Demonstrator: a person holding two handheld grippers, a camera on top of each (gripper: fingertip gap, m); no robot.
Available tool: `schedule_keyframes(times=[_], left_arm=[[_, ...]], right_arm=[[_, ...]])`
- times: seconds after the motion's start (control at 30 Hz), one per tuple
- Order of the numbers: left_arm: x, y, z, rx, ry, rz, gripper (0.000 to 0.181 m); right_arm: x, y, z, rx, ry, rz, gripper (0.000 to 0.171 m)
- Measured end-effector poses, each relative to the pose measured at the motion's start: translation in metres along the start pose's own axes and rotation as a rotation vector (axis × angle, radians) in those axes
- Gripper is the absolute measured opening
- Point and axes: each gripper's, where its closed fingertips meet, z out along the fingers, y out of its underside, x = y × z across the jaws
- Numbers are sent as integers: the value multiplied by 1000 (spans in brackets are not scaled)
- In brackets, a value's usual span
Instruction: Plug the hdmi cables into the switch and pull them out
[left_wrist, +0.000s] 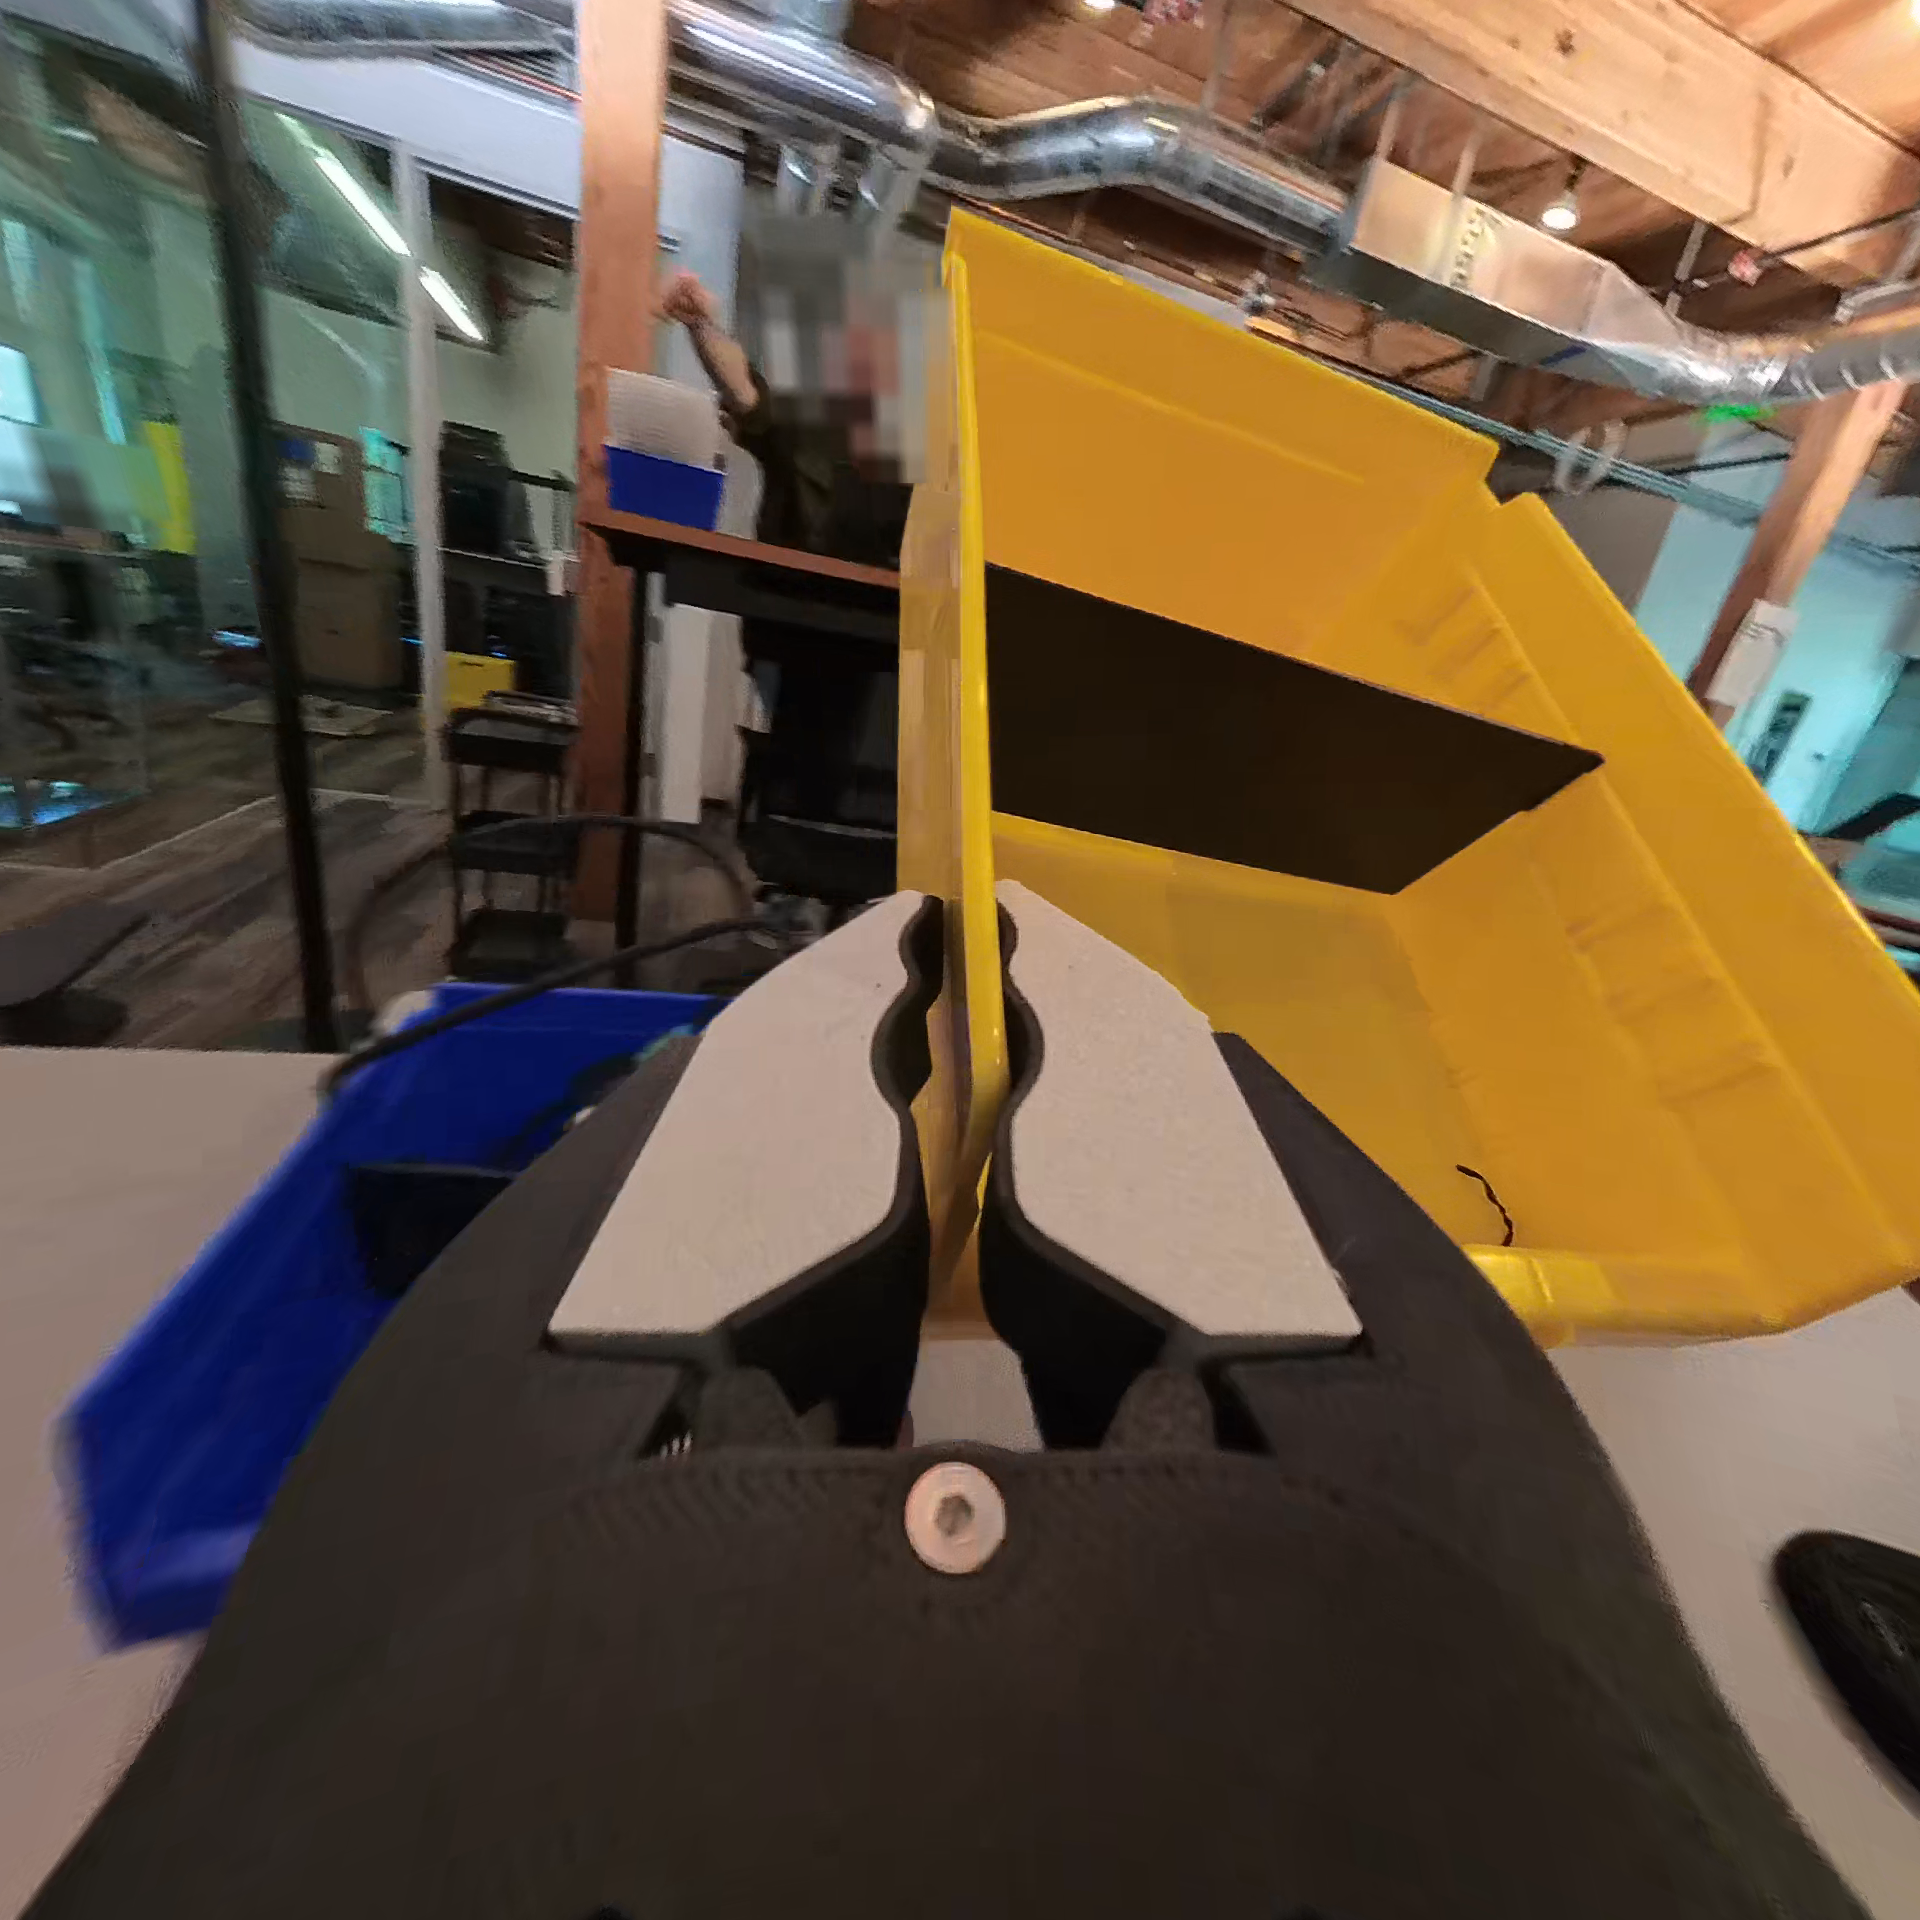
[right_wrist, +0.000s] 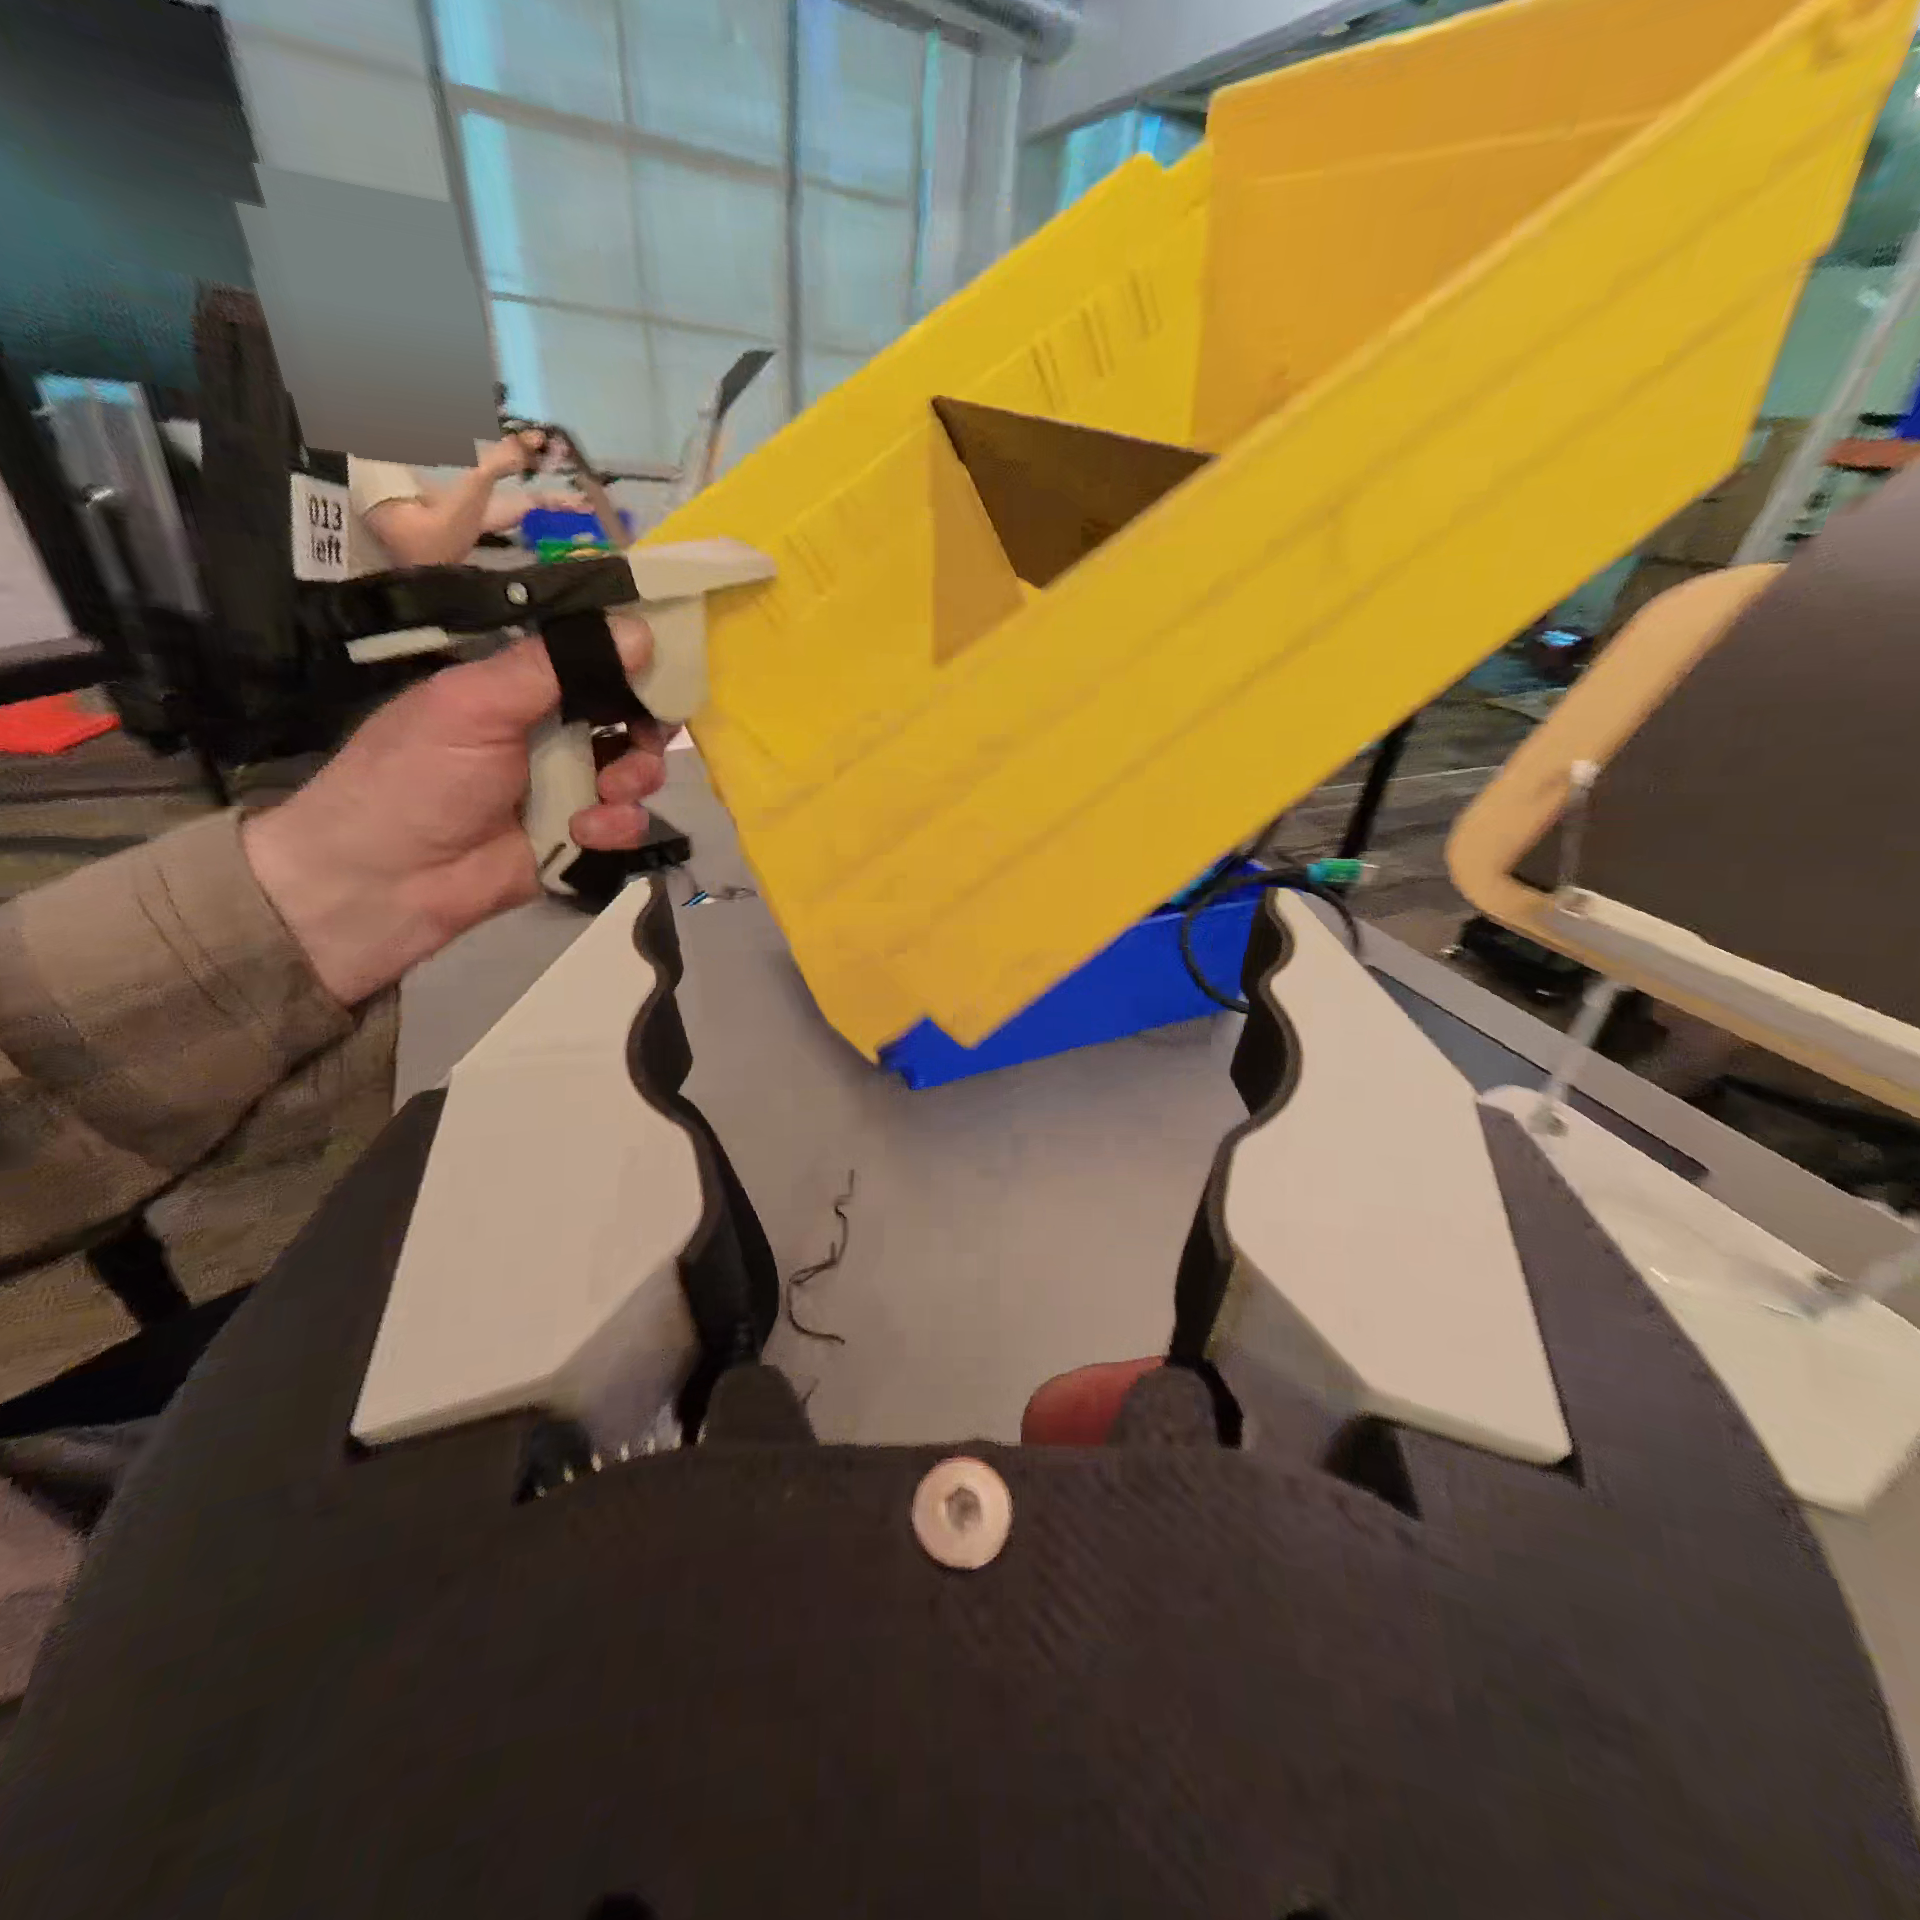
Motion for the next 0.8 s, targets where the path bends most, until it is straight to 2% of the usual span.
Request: schedule_keyframes(times=[0.13,0.27,0.4,0.5,0.63,0.73,0.8], left_arm=[[100,36,55,-79,150,9,5],[194,89,103,-190,273,5,5],[267,152,141,-316,369,-29,7],[308,201,163,-426,394,-56,8],[346,265,184,-581,422,-90,8],[362,299,192,-642,425,-61,9],[371,314,195,-671,439,-44,11]], right_arm=[[35,5,-56,-16,192,51,106],[99,44,-123,-147,504,73,101],[155,84,-196,-238,672,173,86],[189,115,-236,-331,730,242,87],[227,149,-278,-429,794,302,80],[249,181,-298,-484,792,386,76],[258,198,-306,-500,779,450,79]])
